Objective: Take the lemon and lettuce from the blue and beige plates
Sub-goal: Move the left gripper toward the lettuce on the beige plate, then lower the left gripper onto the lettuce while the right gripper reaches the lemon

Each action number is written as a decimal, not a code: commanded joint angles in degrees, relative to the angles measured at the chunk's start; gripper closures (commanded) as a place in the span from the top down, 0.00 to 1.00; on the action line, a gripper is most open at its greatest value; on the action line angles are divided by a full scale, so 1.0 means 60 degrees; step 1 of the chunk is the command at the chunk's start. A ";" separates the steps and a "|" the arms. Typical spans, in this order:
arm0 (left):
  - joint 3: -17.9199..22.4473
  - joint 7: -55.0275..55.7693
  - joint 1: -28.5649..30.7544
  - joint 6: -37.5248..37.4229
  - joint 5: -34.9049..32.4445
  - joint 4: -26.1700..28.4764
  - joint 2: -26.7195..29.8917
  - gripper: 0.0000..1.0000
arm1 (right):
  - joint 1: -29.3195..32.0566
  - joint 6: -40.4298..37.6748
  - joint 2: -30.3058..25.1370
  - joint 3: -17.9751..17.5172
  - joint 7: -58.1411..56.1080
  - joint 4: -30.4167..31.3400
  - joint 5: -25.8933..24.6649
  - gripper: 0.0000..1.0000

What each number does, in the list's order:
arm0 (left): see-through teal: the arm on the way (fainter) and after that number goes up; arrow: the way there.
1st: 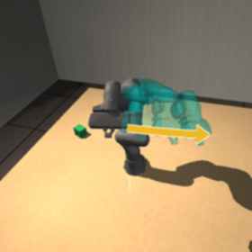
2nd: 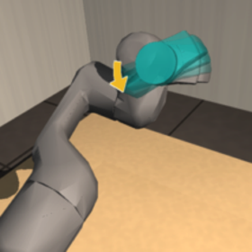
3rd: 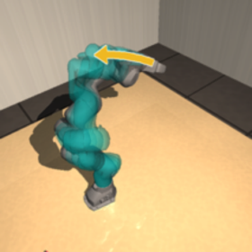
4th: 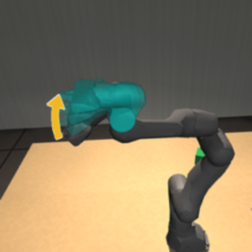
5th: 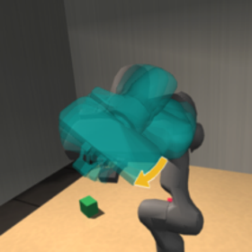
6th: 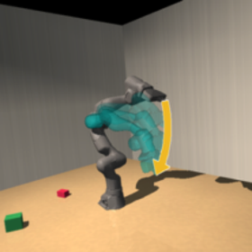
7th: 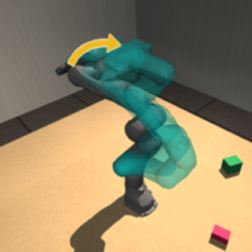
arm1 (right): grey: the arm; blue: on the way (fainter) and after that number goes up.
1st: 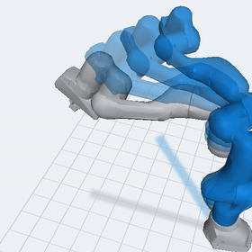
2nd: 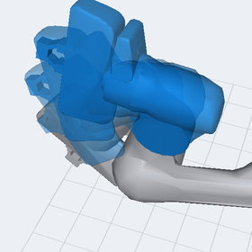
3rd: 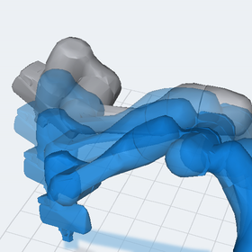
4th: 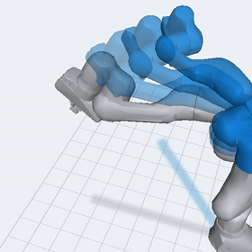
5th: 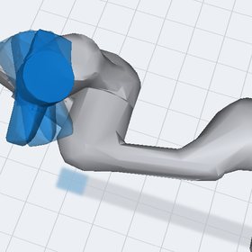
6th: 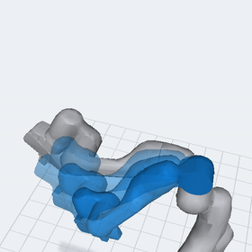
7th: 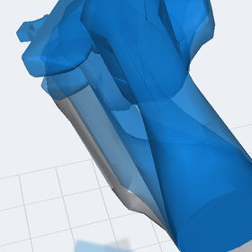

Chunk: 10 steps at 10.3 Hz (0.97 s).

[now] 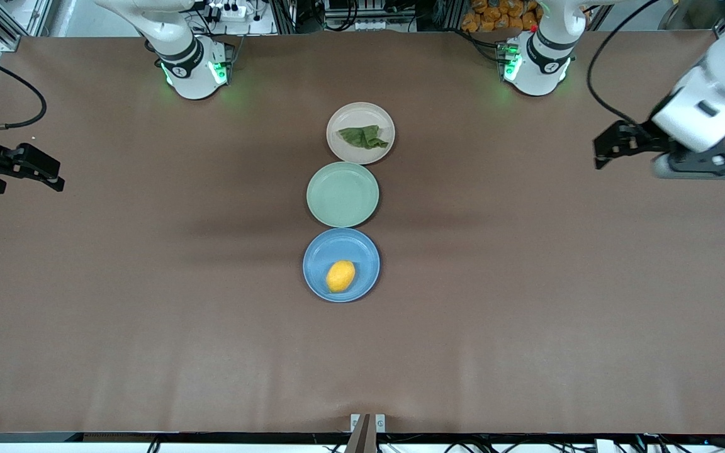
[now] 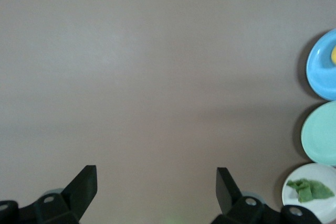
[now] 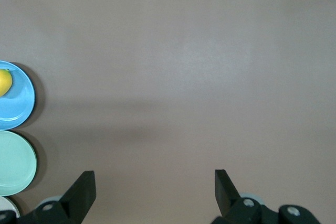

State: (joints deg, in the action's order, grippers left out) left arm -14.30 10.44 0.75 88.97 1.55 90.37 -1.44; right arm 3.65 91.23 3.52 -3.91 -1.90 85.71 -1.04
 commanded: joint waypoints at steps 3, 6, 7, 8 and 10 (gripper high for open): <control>-0.2313 0.2879 -0.0066 0.2469 0.0694 0.3071 0.0943 1.00 | 0.0051 -0.0073 0.0188 -0.0081 -0.0035 -0.0104 -0.0047 1.00; -0.4042 0.4715 -0.0096 0.3843 0.0796 0.3876 0.0401 1.00 | 0.0110 -0.0087 0.0422 -0.0081 -0.0065 -0.0090 -0.0047 1.00; -0.4584 0.5547 -0.0096 0.4472 0.0826 0.4126 0.0183 1.00 | 0.0153 -0.0088 0.0423 -0.0081 -0.0065 -0.0075 -0.0047 1.00; -0.5053 0.6266 -0.0140 0.4798 0.0826 0.4157 -0.0153 1.00 | 0.0197 -0.0088 0.0438 -0.0081 -0.0079 -0.0075 -0.0033 1.00; -0.5161 0.6668 -0.0460 0.4962 0.0826 0.4230 -0.0812 1.00 | 0.0023 -0.0700 0.0569 -0.0110 0.0008 -0.0090 0.0113 1.00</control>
State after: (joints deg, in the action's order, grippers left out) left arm -44.98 49.14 -1.47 117.52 5.33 115.70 -3.46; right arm 3.85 89.24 6.35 -3.97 -1.90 85.82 -0.91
